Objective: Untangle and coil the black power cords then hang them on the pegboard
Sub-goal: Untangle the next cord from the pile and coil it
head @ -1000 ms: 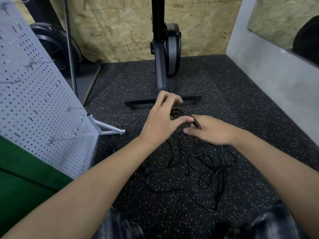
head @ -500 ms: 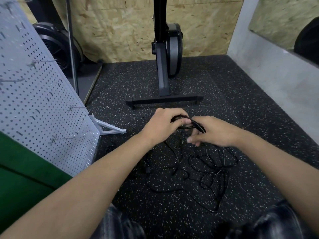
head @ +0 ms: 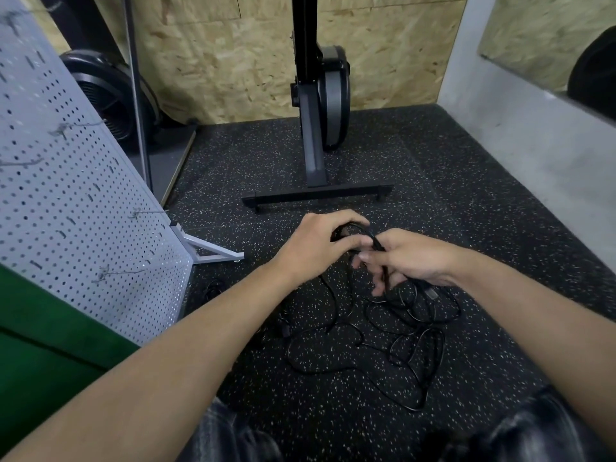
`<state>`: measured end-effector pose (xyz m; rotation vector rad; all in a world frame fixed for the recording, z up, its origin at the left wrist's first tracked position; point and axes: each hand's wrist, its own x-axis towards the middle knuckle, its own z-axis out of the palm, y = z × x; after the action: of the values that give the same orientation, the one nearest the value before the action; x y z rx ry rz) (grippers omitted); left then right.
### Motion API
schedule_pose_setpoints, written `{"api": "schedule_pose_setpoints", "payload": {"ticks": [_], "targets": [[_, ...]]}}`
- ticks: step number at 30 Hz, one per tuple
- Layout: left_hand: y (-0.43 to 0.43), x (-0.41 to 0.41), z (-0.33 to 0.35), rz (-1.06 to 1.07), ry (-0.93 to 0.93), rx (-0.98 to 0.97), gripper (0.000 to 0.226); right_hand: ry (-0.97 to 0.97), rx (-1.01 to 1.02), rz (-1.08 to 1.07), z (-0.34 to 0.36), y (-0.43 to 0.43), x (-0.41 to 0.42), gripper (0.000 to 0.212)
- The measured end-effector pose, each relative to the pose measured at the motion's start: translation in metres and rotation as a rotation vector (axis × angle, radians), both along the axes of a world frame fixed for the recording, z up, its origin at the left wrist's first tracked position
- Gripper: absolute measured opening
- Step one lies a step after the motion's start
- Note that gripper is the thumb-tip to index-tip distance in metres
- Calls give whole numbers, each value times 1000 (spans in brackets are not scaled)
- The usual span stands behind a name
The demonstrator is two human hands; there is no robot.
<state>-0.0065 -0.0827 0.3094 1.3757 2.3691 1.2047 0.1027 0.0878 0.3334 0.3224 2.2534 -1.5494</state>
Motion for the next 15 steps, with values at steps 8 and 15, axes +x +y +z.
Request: {"api": "schedule_pose_setpoints", "payload": {"ticks": [8,15], "targets": [[-13,-14,-26,-24,-333,-231,19,178,-241,-263,20,24,2,20],[4,4,-22,170,-631,129,30,271,-163,-395,16,21,1,28]]}}
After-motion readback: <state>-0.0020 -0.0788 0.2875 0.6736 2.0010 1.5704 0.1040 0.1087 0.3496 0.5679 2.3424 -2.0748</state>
